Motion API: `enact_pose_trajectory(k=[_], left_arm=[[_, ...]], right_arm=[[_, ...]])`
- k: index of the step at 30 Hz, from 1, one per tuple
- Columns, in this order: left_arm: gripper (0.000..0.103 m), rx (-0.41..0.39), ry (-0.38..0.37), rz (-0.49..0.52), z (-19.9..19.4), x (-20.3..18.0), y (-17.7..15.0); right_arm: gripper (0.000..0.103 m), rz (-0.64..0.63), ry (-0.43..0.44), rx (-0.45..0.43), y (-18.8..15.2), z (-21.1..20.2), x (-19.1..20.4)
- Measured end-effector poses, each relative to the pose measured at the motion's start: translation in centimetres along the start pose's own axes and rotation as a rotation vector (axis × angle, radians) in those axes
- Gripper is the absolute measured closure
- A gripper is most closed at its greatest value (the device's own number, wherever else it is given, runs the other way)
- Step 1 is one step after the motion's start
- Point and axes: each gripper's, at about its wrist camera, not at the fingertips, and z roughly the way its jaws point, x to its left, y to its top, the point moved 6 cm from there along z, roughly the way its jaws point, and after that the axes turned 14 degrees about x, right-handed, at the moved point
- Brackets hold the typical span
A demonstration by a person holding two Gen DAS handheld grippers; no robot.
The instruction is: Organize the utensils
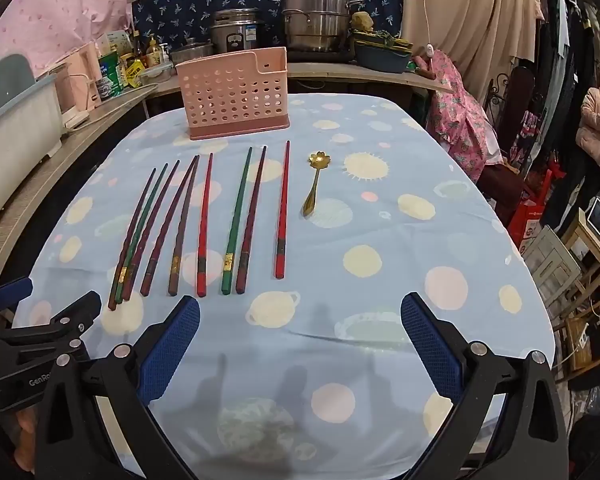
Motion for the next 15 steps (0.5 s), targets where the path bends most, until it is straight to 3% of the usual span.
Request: enact_pose_trajectory(k=[15], left_arm=[[0.008,-0.004,-0.023,0.012,-0.23,-0.38,-0.23]], right_arm=[[0.007,-0.006,-0.012,0.006,-0.03,0.06,0.09]])
